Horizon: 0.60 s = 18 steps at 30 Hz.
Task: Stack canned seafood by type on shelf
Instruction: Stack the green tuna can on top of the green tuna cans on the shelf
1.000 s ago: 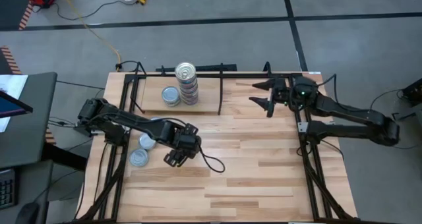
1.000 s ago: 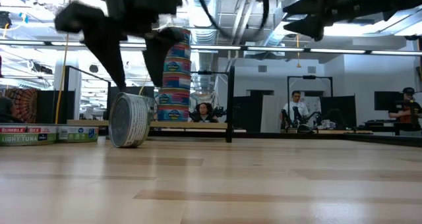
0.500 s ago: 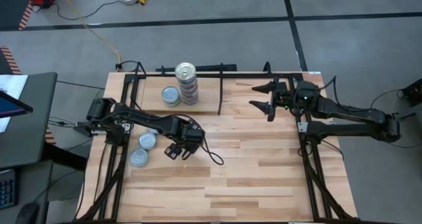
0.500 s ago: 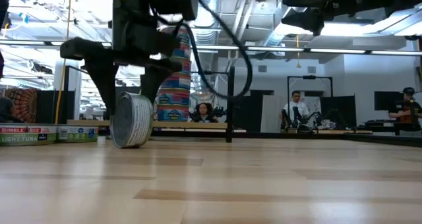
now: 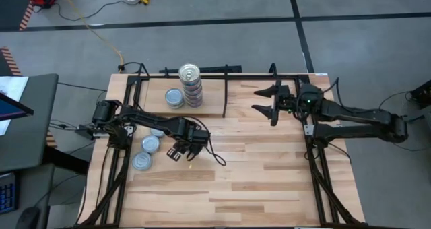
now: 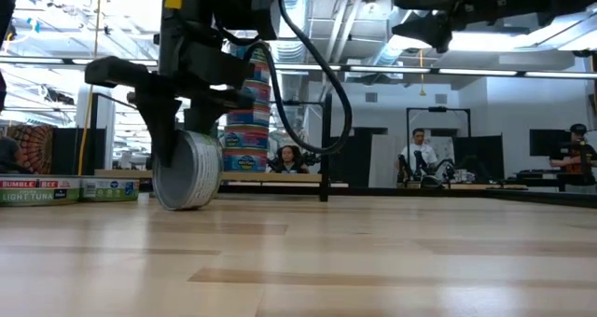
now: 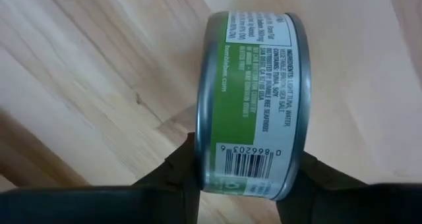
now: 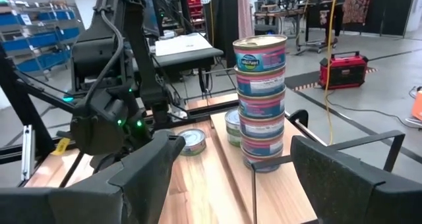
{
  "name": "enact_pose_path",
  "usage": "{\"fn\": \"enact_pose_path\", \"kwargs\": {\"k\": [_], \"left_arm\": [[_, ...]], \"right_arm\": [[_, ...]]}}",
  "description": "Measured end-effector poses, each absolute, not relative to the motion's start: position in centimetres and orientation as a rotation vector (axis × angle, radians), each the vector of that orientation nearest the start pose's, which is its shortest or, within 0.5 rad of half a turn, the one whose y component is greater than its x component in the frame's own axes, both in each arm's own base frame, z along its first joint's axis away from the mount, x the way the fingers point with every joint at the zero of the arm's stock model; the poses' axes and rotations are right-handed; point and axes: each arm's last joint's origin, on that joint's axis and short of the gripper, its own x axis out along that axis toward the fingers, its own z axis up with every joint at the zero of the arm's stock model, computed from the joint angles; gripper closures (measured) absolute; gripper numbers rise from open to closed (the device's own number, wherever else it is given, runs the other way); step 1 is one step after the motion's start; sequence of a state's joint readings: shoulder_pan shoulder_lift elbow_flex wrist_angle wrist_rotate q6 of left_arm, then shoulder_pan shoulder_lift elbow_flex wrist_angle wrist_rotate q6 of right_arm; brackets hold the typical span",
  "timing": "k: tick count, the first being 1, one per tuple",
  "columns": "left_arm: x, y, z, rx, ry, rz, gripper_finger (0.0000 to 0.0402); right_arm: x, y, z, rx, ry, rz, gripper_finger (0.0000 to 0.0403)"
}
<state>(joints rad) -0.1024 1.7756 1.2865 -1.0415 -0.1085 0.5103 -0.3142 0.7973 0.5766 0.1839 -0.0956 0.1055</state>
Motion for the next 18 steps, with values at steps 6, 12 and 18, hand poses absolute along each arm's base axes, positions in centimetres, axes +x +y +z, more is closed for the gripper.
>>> {"fn": "enact_pose_path", "kwargs": {"k": [6, 12, 18], "left_arm": [[31.0, -2.9, 21.9, 0.513, 1.642, -0.352, 0.0274], [29.7, -1.0, 26.8, 0.317, 1.668, -0.194, 0.0274], [25.8, 2.8, 30.1, 0.027, 1.508, -0.076, 0.0274]], "right_arm": [[18.0, -5.6, 29.2, 0.113, 0.029, -0.221, 0.0072], [18.1, -5.6, 29.1, 0.090, 0.032, -0.221, 0.0072], [18.2, -5.3, 29.1, 0.081, 0.038, -0.201, 0.0072]]}}
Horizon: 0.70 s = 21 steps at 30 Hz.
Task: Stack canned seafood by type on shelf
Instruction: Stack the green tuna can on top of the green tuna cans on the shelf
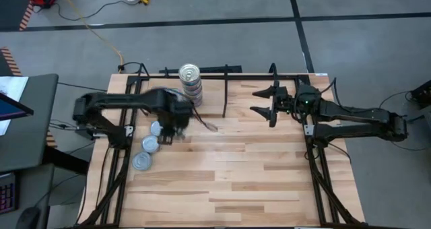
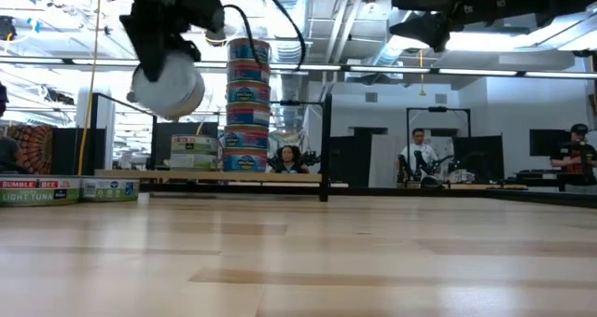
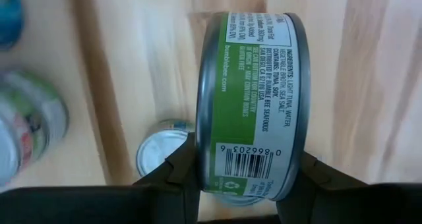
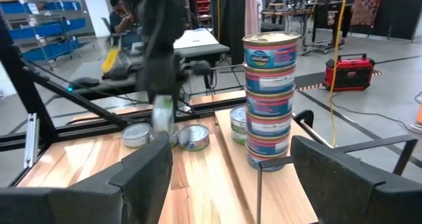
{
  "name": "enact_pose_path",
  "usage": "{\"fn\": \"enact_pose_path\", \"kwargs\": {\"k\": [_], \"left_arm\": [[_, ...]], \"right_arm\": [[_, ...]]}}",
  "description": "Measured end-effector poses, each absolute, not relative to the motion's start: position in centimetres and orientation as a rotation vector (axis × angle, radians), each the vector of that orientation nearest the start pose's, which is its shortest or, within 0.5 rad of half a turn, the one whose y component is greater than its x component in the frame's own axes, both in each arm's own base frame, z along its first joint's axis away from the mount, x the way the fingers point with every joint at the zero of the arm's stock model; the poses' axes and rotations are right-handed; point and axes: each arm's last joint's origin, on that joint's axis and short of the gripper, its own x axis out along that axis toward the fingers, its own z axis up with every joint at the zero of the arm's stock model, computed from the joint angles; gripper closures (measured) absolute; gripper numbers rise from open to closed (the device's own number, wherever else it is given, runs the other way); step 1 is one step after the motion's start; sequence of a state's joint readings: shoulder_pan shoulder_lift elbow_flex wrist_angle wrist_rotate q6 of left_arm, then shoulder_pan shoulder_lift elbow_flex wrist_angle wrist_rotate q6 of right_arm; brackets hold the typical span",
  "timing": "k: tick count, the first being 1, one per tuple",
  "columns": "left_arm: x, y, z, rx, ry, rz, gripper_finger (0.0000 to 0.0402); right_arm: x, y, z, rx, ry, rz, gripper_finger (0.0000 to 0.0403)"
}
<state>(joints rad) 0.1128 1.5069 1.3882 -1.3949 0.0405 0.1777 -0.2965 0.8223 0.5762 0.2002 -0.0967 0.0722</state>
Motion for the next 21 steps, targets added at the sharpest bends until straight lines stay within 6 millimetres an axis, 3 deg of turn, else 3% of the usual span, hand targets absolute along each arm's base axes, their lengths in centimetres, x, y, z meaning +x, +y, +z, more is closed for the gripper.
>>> {"fn": "enact_pose_path", "kwargs": {"k": [5, 12, 21], "left_arm": [[22.3, 4.6, 32.1, -0.189, 1.294, -0.034, 0.0274], [18.5, 5.7, 32.6, -0.383, 1.171, 0.044, 0.0271], [15.3, 5.2, 36.2, -0.326, 0.746, 0.020, 0.0269]], "right_arm": [[18.2, -5.2, 29.2, 0.063, 0.035, -0.197, 0.0072], [18.2, -5.2, 29.3, 0.057, 0.021, -0.197, 0.0072], [18.2, -5.2, 29.3, 0.058, 0.023, -0.197, 0.0072]]}}
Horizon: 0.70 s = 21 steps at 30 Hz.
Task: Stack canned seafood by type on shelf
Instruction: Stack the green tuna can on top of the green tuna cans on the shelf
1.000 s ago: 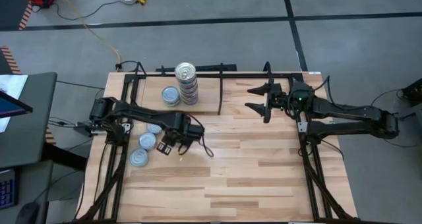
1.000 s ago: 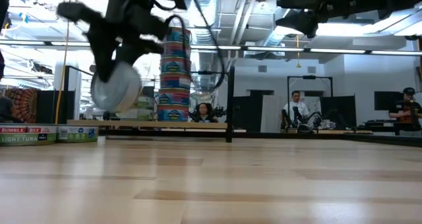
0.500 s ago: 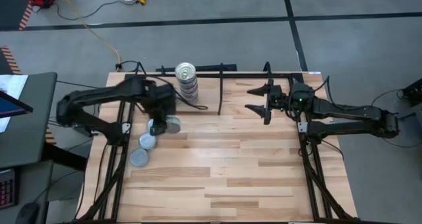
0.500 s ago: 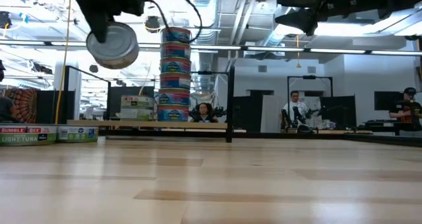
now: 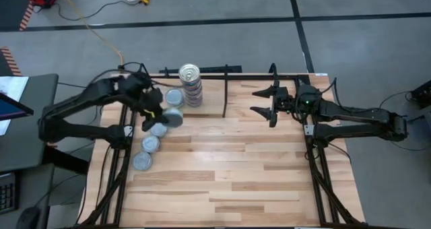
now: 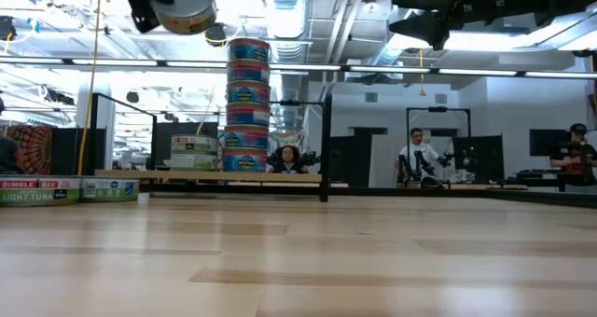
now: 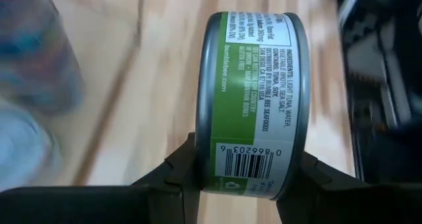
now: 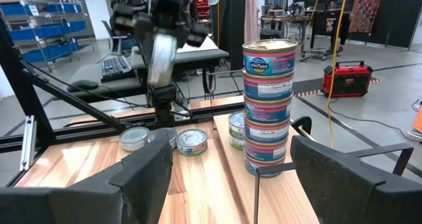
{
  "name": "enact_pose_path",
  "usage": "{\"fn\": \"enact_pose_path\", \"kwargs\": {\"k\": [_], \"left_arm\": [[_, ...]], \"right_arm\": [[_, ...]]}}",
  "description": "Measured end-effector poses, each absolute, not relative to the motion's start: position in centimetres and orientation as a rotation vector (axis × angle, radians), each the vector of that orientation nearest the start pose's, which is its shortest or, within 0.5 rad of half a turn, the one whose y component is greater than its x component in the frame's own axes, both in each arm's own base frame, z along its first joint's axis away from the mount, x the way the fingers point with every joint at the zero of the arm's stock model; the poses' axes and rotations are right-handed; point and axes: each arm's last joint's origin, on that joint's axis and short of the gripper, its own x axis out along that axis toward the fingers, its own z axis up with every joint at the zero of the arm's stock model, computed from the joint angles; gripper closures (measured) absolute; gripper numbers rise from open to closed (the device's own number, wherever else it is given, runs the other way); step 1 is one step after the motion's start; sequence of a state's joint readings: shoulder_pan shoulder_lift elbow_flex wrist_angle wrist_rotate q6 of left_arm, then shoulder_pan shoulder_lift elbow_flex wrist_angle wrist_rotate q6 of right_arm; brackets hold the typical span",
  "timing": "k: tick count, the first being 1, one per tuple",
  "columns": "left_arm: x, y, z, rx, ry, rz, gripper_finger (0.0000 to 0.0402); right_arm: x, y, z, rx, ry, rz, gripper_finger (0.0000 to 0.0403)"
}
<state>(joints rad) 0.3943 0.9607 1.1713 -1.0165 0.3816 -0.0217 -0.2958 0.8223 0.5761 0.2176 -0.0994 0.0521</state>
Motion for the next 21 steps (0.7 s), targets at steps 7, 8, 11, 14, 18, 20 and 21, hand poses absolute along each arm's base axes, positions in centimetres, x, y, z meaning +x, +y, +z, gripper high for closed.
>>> {"fn": "enact_pose_path", "kwargs": {"k": [7, 8, 11, 14, 18, 20, 21], "left_arm": [[13.0, 6.3, 37.6, -0.326, 0.607, 0.214, 0.0268], [12.8, 6.6, 37.6, -0.331, 0.600, 0.235, 0.0268], [12.2, 7.6, 37.6, -0.344, 0.586, 0.303, 0.0268], [11.7, 8.7, 37.2, -0.364, 0.569, 0.306, 0.0267], [11.2, 10.6, 34.9, -0.436, 0.576, 0.308, 0.0267], [11.0, 11.7, 33.6, -0.481, 0.565, 0.301, 0.0267], [10.9, 12.2, 33.0, -0.506, 0.558, 0.301, 0.0267]], "right_arm": [[18.2, -5.2, 29.3, 0.057, 0.020, -0.196, 0.0072], [18.2, -5.2, 29.3, 0.057, 0.019, -0.196, 0.0072], [18.2, -5.2, 29.3, 0.057, 0.015, -0.196, 0.0072], [18.2, -5.2, 29.3, 0.056, 0.015, -0.195, 0.0072], [18.2, -5.2, 29.3, 0.056, 0.015, -0.195, 0.0072], [18.2, -5.2, 29.4, 0.055, 0.015, -0.195, 0.0072], [18.2, -5.2, 29.3, 0.055, 0.015, -0.195, 0.0072]]}}
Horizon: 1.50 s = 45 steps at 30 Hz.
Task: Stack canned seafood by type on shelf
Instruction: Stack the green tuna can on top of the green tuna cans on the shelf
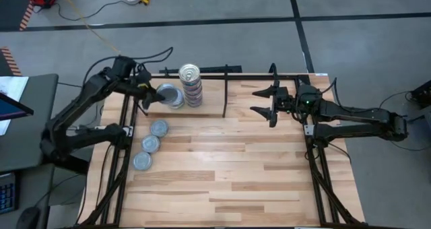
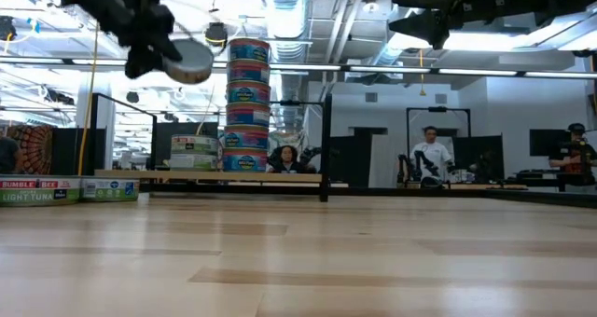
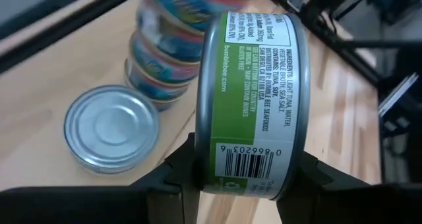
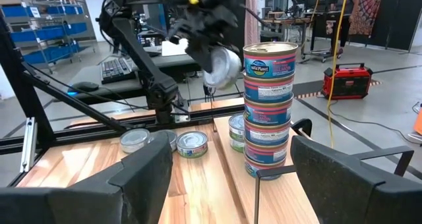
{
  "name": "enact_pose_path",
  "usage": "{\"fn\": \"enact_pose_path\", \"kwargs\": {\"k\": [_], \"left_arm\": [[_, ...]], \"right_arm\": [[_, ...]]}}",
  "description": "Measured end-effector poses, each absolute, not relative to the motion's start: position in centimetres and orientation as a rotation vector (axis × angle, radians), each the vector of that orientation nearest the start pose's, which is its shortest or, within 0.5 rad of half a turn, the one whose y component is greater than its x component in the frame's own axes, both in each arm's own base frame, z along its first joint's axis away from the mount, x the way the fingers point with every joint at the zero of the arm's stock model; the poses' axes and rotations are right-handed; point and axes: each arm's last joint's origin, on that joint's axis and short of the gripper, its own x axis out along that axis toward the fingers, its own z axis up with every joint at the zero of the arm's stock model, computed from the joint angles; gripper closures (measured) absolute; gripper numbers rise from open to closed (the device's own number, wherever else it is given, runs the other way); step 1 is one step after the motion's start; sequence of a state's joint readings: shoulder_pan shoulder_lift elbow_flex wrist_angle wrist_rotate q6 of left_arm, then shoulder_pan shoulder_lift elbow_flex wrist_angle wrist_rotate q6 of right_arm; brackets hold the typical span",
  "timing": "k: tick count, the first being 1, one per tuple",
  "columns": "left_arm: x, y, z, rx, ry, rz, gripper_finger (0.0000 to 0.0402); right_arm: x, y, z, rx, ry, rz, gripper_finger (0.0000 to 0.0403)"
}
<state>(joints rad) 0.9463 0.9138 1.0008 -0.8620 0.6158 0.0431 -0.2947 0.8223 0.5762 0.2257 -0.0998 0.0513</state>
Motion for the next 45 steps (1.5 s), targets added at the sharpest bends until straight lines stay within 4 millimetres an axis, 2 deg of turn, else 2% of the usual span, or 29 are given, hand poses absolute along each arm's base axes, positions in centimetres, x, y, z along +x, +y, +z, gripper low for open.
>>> {"fn": "enact_pose_path", "kwargs": {"k": [4, 9, 19, 28, 35, 45], "left_arm": [[10.4, 14.4, 30.9, -0.621, 0.547, 0.298, 0.0266], [10.0, 16.5, 29.5, -0.733, 0.537, 0.293, 0.0266], [11.3, 19.4, 26.3, -0.917, 0.614, 0.279, 0.0266], [11.5, 20.1, 25.2, -0.948, 0.662, 0.314, 0.0266], [11.5, 20.1, 25.1, -0.950, 0.676, 0.341, 0.0263], [12.6, 19.6, 25.0, -0.887, 0.736, 0.359, 0.0195]], "right_arm": [[18.2, -5.2, 29.3, 0.055, 0.015, -0.195, 0.0072], [18.2, -5.2, 29.3, 0.048, 0.016, -0.195, 0.0072], [18.2, -5.2, 29.3, 0.048, 0.016, -0.195, 0.0072], [18.2, -5.2, 29.3, 0.044, 0.016, -0.195, 0.0072], [18.2, -5.2, 29.3, 0.045, 0.016, -0.195, 0.0072], [18.2, -5.2, 29.3, 0.045, 0.015, -0.195, 0.0072]]}}
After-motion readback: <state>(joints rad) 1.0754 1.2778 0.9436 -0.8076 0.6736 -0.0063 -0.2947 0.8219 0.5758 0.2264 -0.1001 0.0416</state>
